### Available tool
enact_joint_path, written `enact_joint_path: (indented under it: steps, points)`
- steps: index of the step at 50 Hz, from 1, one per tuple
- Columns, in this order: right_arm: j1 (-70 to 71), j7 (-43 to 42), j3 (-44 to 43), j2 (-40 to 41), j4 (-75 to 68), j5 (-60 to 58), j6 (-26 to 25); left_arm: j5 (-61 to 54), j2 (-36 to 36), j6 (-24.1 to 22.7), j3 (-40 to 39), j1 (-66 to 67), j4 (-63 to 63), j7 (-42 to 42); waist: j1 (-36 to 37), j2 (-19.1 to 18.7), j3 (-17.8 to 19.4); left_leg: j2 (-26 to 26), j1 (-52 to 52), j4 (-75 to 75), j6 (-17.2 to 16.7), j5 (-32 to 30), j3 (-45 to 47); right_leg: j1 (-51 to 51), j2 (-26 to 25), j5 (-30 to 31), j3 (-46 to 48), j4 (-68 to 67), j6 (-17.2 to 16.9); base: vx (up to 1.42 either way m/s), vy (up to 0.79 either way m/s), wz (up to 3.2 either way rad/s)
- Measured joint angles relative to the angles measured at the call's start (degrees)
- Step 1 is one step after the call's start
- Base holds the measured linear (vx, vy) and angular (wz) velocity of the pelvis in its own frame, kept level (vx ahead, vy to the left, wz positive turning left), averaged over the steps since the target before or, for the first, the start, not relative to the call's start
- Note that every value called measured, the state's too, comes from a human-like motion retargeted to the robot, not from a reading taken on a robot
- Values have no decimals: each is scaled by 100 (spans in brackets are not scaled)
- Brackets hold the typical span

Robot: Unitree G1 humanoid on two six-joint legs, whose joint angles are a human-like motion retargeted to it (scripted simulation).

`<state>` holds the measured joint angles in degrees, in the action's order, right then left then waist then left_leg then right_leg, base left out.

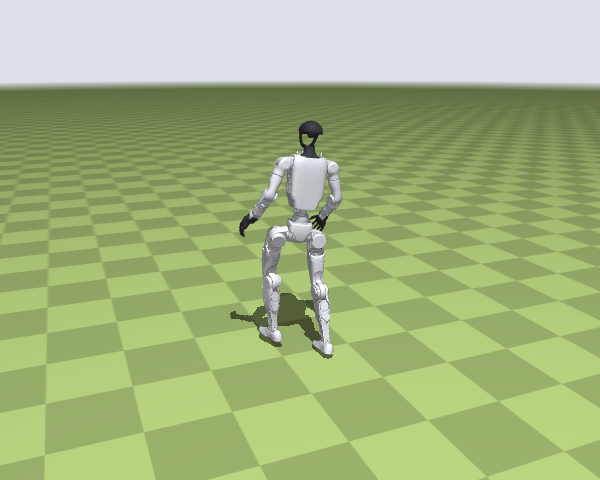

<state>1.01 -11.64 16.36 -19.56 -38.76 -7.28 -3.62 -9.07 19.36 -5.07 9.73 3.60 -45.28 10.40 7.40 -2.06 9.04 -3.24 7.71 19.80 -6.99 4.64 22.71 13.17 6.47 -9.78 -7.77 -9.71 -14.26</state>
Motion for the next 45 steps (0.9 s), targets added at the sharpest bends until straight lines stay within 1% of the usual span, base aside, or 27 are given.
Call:
enact_joint_path:
  steps: [2,5,7,9,11,13,15,17,18,20,22,23,25,27,28,30,32,33,34,35,37,40,41,42,43,45]
  points:
    - [-54,86,25,37,-43,143,366,68,147,19,304,-284,361,-60,-31,135,-66,-65,135,504,142,493,-201,-90,-44,-148,411,8,63,29,16,168]
    - [-414,73,-30,201,-25,218,475,519,224,-128,512,-319,788,-191,149,381,-183,9,-90,368,204,926,-253,-159,19,-248,832,91,42,32,17,151]
    - [-371,100,-315,356,-278,416,551,778,306,-137,614,-500,1054,-310,256,556,-71,137,-62,255,196,1205,-511,-403,69,-484,1255,-363,117,32,17,191]
    - [-277,47,-442,439,-673,663,544,730,331,-154,702,-521,1168,-288,329,689,53,283,36,253,158,1349,-814,-671,171,-683,1668,-1025,286,33,16,184]
    - [-61,-74,-486,426,-1122,855,476,547,339,-147,773,-574,1152,-167,368,766,300,390,201,505,81,1469,-1148,-994,333,-774,2090,-1979,526,34,13,179]
    - [148,-161,-348,259,-1435,877,385,375,339,-103,848,-643,1032,-37,433,741,656,437,288,938,70,1727,-1453,-1431,561,-627,2379,-3369,873,37,9,149]
    - [328,-185,-68,-21,-1503,788,306,283,353,-21,896,-750,851,81,559,707,1069,487,334,1480,195,2108,-1663,-2085,865,-250,2405,-5065,1156,40,5,97]
    - [466,-543,216,-330,-1260,798,-60,586,363,143,748,-817,619,180,691,737,1466,533,387,2077,291,2488,-1704,-2872,1101,-219,2174,-6508,1304,43,-1,44]
    - [559,-596,380,-471,-1120,681,-95,619,411,218,706,-887,464,256,741,756,1672,509,405,2405,284,2679,-1724,-3205,1150,-419,2098,-7007,1297,46,-7,23]
    - [756,-684,705,-715,-924,356,-114,686,545,365,658,-1082,23,432,784,788,1997,390,429,2964,209,2981,-1735,-3873,1266,-885,2098,-7557,1363,49,-10,12]
    - [894,-683,1079,-878,-952,0,-139,763,683,454,690,-1386,-533,602,667,812,2059,240,502,3273,144,3163,-1786,-4659,1408,-1048,2240,-7499,1416,54,-12,25]
    - [932,-632,1247,-931,-1028,-134,-155,801,749,469,711,-1593,-785,672,558,800,2054,165,492,3305,111,3220,-1848,-5036,1445,-1025,2301,-7327,1372,61,-15,49]
    - [837,-324,1443,-1013,-1163,-250,-143,864,884,437,706,-2007,-1064,790,267,688,1971,-26,268,3049,38,3245,-2048,-5644,1403,-856,2347,-6821,1153,72,-20,69]
    - [367,265,1323,-1169,-987,-129,-78,729,999,341,599,-2238,-844,967,-78,447,1595,-341,-112,2238,-34,2933,-2275,-6074,1259,-474,2402,-6053,871,90,-30,74]
    - [-1,508,1174,-1272,-758,18,-42,530,1056,273,578,-2258,-577,1094,-255,313,1322,-510,-336,1665,-73,2583,-2386,-6200,1224,-245,2486,-5588,751,102,-38,81]
    - [-936,857,786,-1477,-170,442,62,-90,1148,42,685,-2179,19,1405,-673,37,750,-834,-865,343,-200,1370,-2680,-6141,1269,218,2791,-4507,541,111,-48,110]
    - [-1960,1053,313,-1544,223,969,245,-724,1210,-313,906,-2053,483,1542,-1213,-175,312,-1132,-1379,-858,-560,-346,-3028,-5667,1377,605,3060,-3287,310,117,-55,174]
    - [-2425,1138,66,-1539,286,1216,340,-988,1231,-479,1001,-2018,658,1488,-1508,-176,167,-1135,-1584,-1250,-741,-1102,-3105,-5382,1513,761,3009,-2693,140,114,-53,191]
    - [-2791,1225,-168,-1530,265,1383,397,-1218,1252,-598,1054,-2039,787,1363,-1750,-102,49,-1042,-1702,-1412,-801,-1566,-2957,-5115,1647,930,2869,-2042,20,109,-54,176]
    - [-3106,1313,-395,-1519,203,1511,435,-1431,1274,-692,1088,-2089,893,1202,-1964,11,-57,-900,-1776,-1459,-801,-1884,-2696,-4857,1780,1105,2685,-1363,-74,102,-74,147]
    - [-3570,1426,-668,-1467,-6,1434,384,-1741,1354,-747,1128,-2231,992,896,-2265,159,-270,-1140,-1804,-1184,-801,-1686,-1976,-4352,1821,1062,2740,-333,-74,99,-105,120]
    - [-4006,1452,-742,-1451,-264,1168,237,-1907,1455,-766,1111,-2335,1101,790,-2477,433,-753,-1557,-1868,-660,-801,-1205,-973,-4001,1953,358,3107,259,-74,104,-116,51]
    - [-4156,1571,-863,-1469,-351,850,168,-2141,1524,-720,1083,-2321,1100,711,-2506,371,-579,-1908,-1878,287,-801,-751,-992,-3502,1817,195,3400,311,-74,100,-97,-11]
    - [-4266,1654,-969,-1473,-437,644,110,-2293,1579,-687,1031,-2299,1107,663,-2516,340,-441,-2162,-1893,1107,-801,-381,-1039,-3103,1727,157,3620,319,-74,98,-85,-36]
    - [-4295,1668,-1045,-1446,-521,664,74,-2282,1606,-680,930,-2257,1129,675,-2491,372,-378,-2225,-1921,1672,-801,-177,-1144,-2904,1729,371,3696,241,-74,98,-79,-54]
    - [-4066,1545,-1155,-1359,-901,919,-13,-2090,1604,-637,603,-2093,1131,696,-2413,402,-122,-2169,-1963,2742,-682,203,-1416,-2724,1750,1297,3586,-159,81,89,-70,-93]
